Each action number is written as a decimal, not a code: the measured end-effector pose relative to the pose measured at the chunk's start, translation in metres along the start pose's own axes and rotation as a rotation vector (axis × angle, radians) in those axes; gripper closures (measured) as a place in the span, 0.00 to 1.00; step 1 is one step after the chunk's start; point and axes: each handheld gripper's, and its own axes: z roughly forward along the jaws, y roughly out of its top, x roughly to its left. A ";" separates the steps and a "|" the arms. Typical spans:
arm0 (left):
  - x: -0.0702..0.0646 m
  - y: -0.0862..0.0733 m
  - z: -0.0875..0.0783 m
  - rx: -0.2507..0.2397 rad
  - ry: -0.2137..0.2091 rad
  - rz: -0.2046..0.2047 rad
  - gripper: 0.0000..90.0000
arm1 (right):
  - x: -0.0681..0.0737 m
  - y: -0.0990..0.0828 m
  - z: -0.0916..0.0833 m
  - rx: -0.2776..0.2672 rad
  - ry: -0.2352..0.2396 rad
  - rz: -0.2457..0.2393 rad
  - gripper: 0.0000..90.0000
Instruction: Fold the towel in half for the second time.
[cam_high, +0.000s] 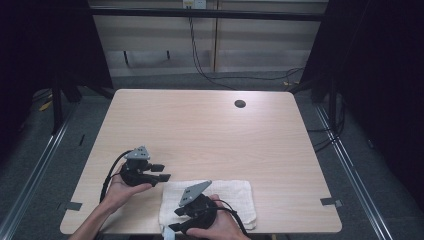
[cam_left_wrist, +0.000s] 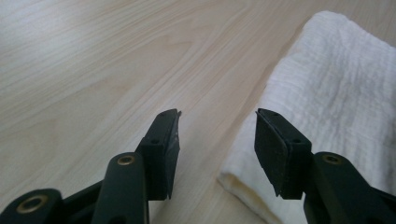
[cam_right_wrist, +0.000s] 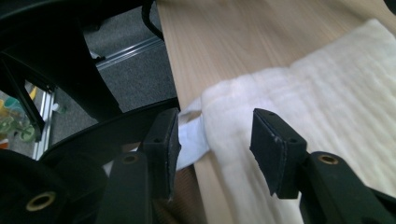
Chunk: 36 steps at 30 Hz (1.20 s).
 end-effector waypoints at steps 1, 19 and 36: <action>0.001 -0.001 0.000 0.002 0.009 -0.007 0.53 | 0.000 0.002 0.002 0.009 -0.008 -0.008 0.59; 0.004 -0.005 0.000 -0.005 0.010 -0.051 0.45 | -0.002 0.022 0.034 0.009 0.007 -0.066 0.67; 0.007 -0.009 0.005 0.012 0.020 -0.057 0.41 | 0.010 0.005 0.051 -0.002 -0.113 -0.190 0.66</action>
